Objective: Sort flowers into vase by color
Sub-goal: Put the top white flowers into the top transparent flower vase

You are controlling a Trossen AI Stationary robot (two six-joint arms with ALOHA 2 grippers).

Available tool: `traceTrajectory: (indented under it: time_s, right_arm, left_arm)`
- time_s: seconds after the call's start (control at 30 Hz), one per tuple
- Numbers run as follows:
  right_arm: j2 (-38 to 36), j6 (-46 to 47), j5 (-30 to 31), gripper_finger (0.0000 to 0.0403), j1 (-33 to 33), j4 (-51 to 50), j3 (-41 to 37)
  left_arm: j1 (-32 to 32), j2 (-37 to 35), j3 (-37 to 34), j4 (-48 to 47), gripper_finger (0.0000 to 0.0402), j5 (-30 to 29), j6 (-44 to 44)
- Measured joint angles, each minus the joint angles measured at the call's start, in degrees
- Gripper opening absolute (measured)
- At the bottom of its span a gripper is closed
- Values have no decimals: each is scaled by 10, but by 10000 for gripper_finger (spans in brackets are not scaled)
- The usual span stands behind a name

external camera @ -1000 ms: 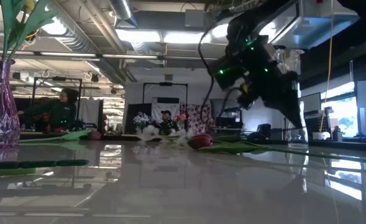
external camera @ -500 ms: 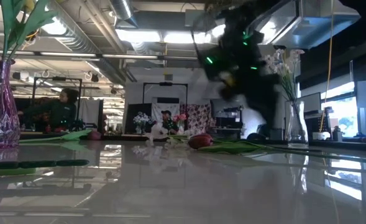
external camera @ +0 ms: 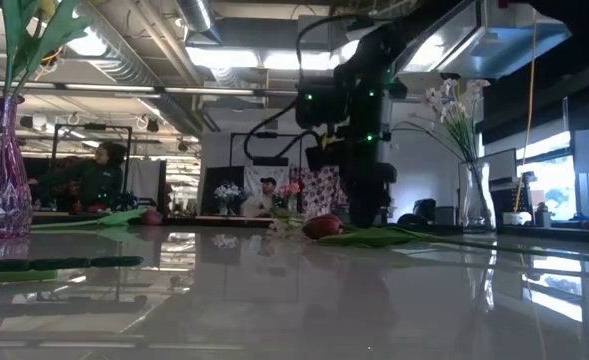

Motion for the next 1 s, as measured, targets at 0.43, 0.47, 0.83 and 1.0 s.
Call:
traceTrajectory:
  time_s: [0.43,0.47,0.83,1.0]
  right_arm:
    - [19,24,5,49,-1,16,37]
    - [19,27,3,27,-2,25,47]
    - [-163,60,51,10,7,90,151]
    - [-285,47,147,19,-5,133,150]
  left_arm:
    - [0,0,0,0,231,0,0]
    - [0,0,0,0,231,0,0]
    - [0,0,0,7,231,0,0]
    - [0,0,0,11,231,0,0]
